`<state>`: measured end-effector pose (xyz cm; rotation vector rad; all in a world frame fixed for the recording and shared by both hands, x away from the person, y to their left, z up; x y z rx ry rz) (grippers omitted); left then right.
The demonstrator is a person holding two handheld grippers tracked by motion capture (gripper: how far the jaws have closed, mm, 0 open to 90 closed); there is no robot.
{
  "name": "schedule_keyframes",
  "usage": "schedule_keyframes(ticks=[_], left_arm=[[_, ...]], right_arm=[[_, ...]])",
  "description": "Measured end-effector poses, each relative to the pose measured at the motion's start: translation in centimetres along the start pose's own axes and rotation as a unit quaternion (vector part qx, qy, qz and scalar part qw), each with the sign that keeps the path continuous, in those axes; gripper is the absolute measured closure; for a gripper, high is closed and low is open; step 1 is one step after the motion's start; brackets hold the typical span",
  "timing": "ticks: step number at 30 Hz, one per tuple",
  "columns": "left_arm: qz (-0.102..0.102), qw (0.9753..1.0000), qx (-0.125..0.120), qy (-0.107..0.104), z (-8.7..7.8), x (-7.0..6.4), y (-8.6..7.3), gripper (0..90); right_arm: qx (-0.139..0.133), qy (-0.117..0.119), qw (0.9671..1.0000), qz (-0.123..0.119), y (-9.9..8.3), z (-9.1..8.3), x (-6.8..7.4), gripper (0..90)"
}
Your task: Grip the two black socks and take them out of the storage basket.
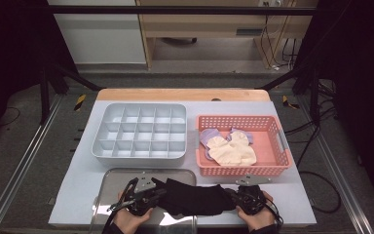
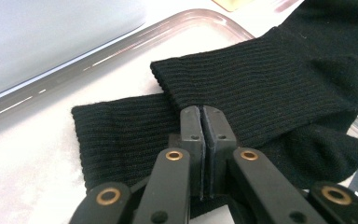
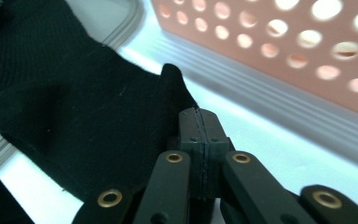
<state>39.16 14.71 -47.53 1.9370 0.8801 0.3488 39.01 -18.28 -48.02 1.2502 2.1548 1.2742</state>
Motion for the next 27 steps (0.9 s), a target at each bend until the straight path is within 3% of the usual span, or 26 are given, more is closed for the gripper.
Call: schedule_keyframes(ticks=[7,13,16,19,21,25,27], left_arm=[[0.001,1.0000,0.000,-0.001,0.0,0.0,0.0,86.9],[0.002,1.0000,0.000,-0.001,0.0,0.0,0.0,86.9],[0.002,1.0000,0.000,-0.001,0.0,0.0,0.0,86.9],[0.002,1.0000,-0.001,-0.001,0.0,0.0,0.0,86.9],[0.001,1.0000,-0.004,0.000,-0.1,0.0,0.1,87.1],[-0.001,0.9997,-0.024,-0.005,-0.8,-0.1,0.6,87.4],[-0.003,0.9995,-0.032,-0.007,-1.1,-0.1,0.8,87.5]], right_arm=[[-0.052,-0.050,0.9973,-0.008,0.8,-2.0,-1.3,90.0],[-0.019,-0.078,0.9966,-0.016,0.3,-1.2,-2.3,90.0],[-0.023,-0.068,0.9973,-0.014,0.3,-1.1,-2.3,85.4],[-0.050,-0.056,0.9971,-0.014,0.6,-1.8,-1.7,80.1],[-0.059,-0.033,0.9977,-0.009,0.8,-2.1,-0.8,77.8],[-0.050,0.014,0.9985,-0.015,0.7,-1.2,1.3,73.8],[-0.044,0.013,0.9985,-0.031,0.8,-0.7,1.9,72.4]])
Point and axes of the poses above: each handheld gripper's, and its own axes: z roughly forward along the jaws, y roughly out of its top, x roughly to its left, the point moved 1 cm from there along z, roughly forward along the jaws, and after that the axes turned 12 degrees about -x, right-handed, at the moved point
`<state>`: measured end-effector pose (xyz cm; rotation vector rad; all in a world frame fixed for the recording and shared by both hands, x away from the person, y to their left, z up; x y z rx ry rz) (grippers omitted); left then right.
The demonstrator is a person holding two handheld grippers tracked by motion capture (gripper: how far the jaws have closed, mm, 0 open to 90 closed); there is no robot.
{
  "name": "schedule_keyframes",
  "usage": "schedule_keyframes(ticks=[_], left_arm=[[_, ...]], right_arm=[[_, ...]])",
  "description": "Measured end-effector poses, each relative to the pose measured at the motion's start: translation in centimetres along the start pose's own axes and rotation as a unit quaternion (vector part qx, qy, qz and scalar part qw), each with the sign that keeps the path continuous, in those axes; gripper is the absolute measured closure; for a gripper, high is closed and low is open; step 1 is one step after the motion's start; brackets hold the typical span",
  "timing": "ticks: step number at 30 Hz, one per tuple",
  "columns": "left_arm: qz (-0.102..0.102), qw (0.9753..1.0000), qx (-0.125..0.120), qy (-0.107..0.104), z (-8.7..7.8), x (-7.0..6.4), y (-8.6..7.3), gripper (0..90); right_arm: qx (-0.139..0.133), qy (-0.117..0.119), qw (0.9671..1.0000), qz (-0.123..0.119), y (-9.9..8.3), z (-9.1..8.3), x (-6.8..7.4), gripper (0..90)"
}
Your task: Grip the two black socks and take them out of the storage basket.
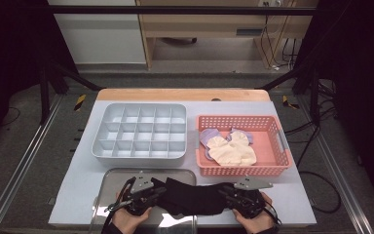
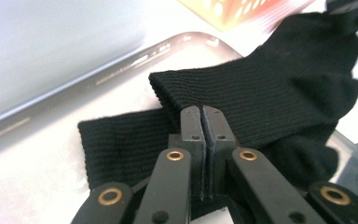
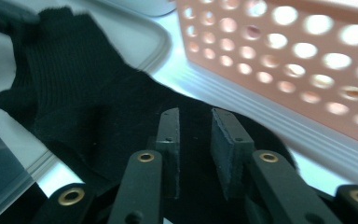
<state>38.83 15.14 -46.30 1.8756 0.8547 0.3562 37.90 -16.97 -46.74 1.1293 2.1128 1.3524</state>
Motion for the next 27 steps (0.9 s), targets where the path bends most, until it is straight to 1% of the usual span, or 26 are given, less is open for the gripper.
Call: schedule_keyframes(ticks=[1,3,4,6,8,10,11,13,15,16,17,19,21,23,25,27], left_arm=[[0.001,1.0000,-0.001,0.000,-0.1,0.0,0.1,87.5],[0.000,1.0000,-0.002,-0.001,-0.1,0.1,0.1,87.5],[0.000,1.0000,-0.001,0.000,-0.1,0.1,0.1,87.5],[0.001,1.0000,0.003,0.002,0.1,0.2,0.0,87.5],[0.001,1.0000,0.009,0.004,0.4,0.2,-0.2,87.6],[0.002,0.9999,0.012,0.004,0.5,0.2,-0.3,87.5],[0.003,0.9999,0.014,0.005,0.6,0.2,-0.3,87.5],[0.003,0.9999,0.014,0.005,0.6,0.3,-0.3,87.5],[0.002,0.9999,0.013,0.005,0.6,0.3,-0.3,87.6],[0.002,0.9999,0.011,0.004,0.5,0.3,-0.2,87.6],[-0.001,1.0000,0.008,0.002,0.3,0.3,-0.1,87.6],[-0.002,1.0000,-0.002,-0.001,-0.3,0.3,0.2,87.5],[-0.003,0.9999,-0.011,-0.004,-0.9,0.4,0.6,87.6],[-0.007,0.9998,-0.019,-0.006,-1.5,0.6,0.9,87.6],[-0.015,0.9995,-0.027,-0.009,-2.1,1.0,1.2,87.6],[-0.019,0.9993,-0.033,-0.004,-2.8,1.5,1.3,87.6]], right_arm=[[0.002,-0.006,1.0000,-0.001,0.0,0.0,-0.1,72.0],[0.001,-0.031,0.9995,0.001,-0.1,-0.3,-1.0,71.4],[0.003,-0.048,0.9988,0.008,-0.2,-0.6,-1.6,71.3],[-0.001,-0.071,0.9972,0.023,-0.5,-1.1,-3.0,71.1],[0.003,-0.081,0.9962,0.033,-0.9,-1.3,-4.0,70.9],[0.013,-0.074,0.9960,0.049,-1.2,-1.0,-4.4,71.3],[0.018,-0.069,0.9961,0.052,-1.3,-0.8,-4.4,71.3],[0.034,-0.063,0.9963,0.047,-1.5,-0.4,-4.2,72.8],[0.047,-0.069,0.9958,0.038,-1.5,0.0,-4.0,79.2],[0.049,-0.065,0.9959,0.039,-1.4,0.0,-3.9,82.0],[0.049,-0.067,0.9960,0.034,-1.3,-0.1,-3.8,85.2],[0.040,-0.065,0.9966,0.033,-0.9,-0.5,-3.7,87.4],[0.018,-0.063,0.9973,0.034,-0.1,-1.4,-3.4,87.9],[-0.002,-0.059,0.9979,0.027,0.6,-2.2,-3.1,88.0],[-0.010,-0.059,0.9981,0.016,1.2,-2.6,-2.6,88.2],[-0.015,-0.051,0.9985,0.014,1.9,-3.0,-2.0,88.2]])
Point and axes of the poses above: each handheld gripper's, and its own axes: z roughly forward along the jaws, y roughly out of its top, x roughly to its left, the point moved 1 cm from there along z, roughly forward along the jaws, and after that the axes turned 12 degrees about -x, right-handed, at the moved point
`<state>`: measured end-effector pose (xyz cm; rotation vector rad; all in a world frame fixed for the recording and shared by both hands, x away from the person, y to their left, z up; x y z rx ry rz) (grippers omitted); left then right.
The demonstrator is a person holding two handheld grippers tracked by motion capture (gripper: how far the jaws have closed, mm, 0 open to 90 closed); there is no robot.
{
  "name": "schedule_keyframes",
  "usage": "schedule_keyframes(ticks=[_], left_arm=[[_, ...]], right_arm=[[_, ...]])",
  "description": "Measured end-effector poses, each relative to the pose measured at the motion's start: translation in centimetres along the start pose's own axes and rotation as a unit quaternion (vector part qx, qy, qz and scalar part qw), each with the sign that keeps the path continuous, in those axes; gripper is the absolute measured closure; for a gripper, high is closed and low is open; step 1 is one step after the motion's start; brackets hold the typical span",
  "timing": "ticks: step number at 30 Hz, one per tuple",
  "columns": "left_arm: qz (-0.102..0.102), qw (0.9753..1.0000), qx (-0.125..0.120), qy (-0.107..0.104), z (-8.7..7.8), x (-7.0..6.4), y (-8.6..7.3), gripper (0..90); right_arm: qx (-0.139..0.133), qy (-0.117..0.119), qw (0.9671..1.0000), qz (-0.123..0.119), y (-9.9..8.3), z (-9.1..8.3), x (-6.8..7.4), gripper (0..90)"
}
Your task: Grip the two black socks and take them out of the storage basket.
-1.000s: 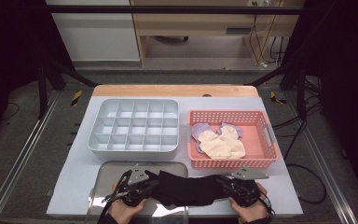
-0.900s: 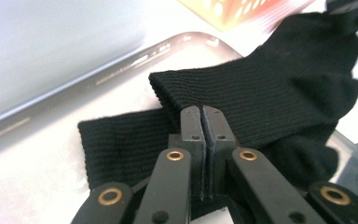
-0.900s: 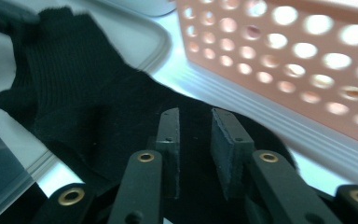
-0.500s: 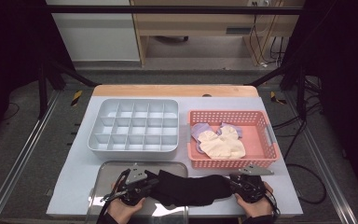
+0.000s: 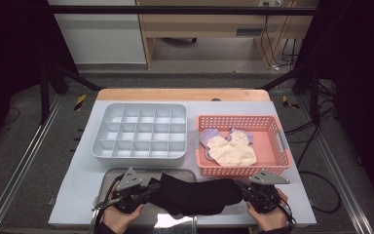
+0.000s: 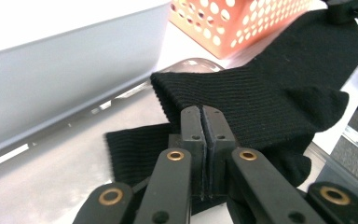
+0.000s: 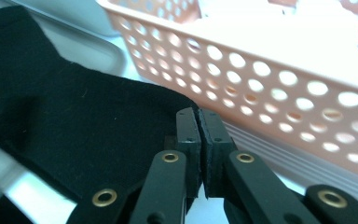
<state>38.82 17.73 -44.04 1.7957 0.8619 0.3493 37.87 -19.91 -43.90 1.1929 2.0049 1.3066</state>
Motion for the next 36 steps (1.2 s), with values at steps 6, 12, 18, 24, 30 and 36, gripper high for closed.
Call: schedule_keyframes(ticks=[6,12,18,24,30,36], left_arm=[[-0.019,0.9997,-0.002,0.015,-1.4,1.8,-0.1,87.6],[-0.017,0.9994,0.016,0.025,-1.7,2.5,-1.0,87.6],[-0.016,0.9989,0.034,0.026,-1.5,2.6,-2.0,87.6],[-0.007,0.9983,0.049,0.031,-0.9,2.5,-2.6,87.6],[-0.005,0.9976,0.060,0.033,-0.5,2.5,-2.9,87.6],[-0.002,0.9975,0.061,0.037,-0.4,2.5,-3.0,87.3]], right_arm=[[-0.006,0.034,0.9993,0.010,0.6,0.1,1.2,88.2],[-0.002,0.054,0.9985,0.011,0.3,0.7,2.3,88.2],[0.011,0.059,0.9982,0.010,-0.5,1.5,2.7,88.1],[0.016,0.059,0.9981,0.008,-0.9,1.8,3.0,88.0],[0.029,0.062,0.9976,0.010,-1.3,2.2,3.0,87.7],[0.045,0.057,0.9972,0.014,-1.8,2.7,2.9,87.7]])
Point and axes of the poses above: each handheld gripper's, and its own axes: z roughly forward along the jaws, y roughly out of its top, x roughly to its left, the point moved 1 cm from there along z, roughly forward along the jaws, and after that the axes turned 12 degrees about -x, right-handed, at the moved point
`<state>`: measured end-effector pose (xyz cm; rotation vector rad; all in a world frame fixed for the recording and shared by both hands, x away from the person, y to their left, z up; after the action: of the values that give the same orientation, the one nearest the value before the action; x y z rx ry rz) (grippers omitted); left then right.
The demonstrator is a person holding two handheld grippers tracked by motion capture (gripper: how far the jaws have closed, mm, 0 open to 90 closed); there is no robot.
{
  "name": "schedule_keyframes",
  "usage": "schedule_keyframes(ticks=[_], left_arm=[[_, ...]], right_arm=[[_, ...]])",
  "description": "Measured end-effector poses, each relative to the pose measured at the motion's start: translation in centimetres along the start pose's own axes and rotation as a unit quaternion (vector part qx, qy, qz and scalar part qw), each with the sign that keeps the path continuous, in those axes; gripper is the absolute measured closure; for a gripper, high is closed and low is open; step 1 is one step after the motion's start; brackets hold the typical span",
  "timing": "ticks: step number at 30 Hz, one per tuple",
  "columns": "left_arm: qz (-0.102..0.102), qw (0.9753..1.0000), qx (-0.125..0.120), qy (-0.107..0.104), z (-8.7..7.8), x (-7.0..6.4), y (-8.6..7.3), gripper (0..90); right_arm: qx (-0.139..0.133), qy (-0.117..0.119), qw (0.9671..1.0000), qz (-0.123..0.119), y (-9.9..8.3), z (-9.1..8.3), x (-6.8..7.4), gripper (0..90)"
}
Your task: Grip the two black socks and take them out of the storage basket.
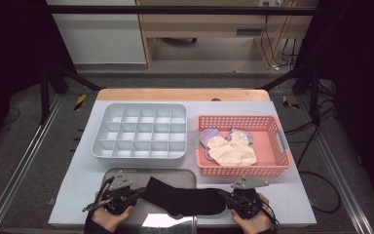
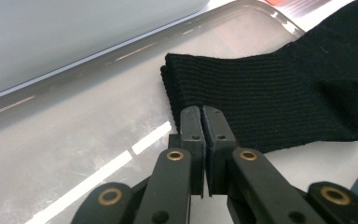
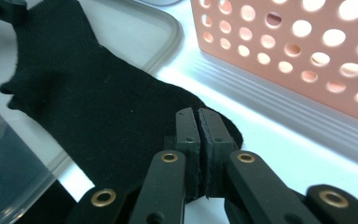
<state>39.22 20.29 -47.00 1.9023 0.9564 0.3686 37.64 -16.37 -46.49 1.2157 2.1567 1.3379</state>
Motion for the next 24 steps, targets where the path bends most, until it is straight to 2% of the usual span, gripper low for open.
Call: schedule_keyframes(ticks=[5,9,11,13,15,18,24], left_arm=[[0.003,1.0000,0.002,0.000,0.0,0.0,0.0,87.2],[0.004,1.0000,0.002,0.000,0.1,0.0,0.0,87.1],[0.003,1.0000,0.000,0.001,0.0,0.0,0.0,86.5],[0.003,1.0000,-0.005,0.003,-0.1,0.1,0.0,83.5],[0.001,0.9999,-0.014,0.007,-0.2,0.1,0.1,79.3],[0.000,0.9997,-0.018,0.015,-0.2,0.3,0.1,73.1],[0.001,0.9999,-0.007,0.015,0.3,0.2,-0.3,68.2]], right_arm=[[-0.012,-0.014,0.9998,-0.002,-0.2,0.4,-0.3,87.7],[-0.001,-0.014,0.9999,-0.006,-0.5,1.1,-0.6,86.8],[0.003,-0.017,0.9998,-0.009,-0.7,1.3,-0.5,83.5],[-0.006,-0.016,0.9998,-0.010,-0.6,0.9,-0.6,80.2],[-0.027,-0.013,0.9995,-0.003,-0.4,0.2,-0.5,77.1],[-0.039,-0.014,0.9991,0.007,-0.5,-0.7,-0.8,73.6],[-0.019,-0.021,0.9993,0.024,-1.9,-0.3,-1.1,69.1]])
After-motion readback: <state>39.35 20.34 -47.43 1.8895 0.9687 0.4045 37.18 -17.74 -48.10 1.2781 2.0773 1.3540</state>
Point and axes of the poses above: each handheld gripper's, and its own axes: z roughly forward along the jaws, y roughly out of its top, x roughly to its left, the point moved 1 cm from there along z, roughly forward along the jaws, and after that the axes turned 12 degrees about -x, right-handed, at the moved point
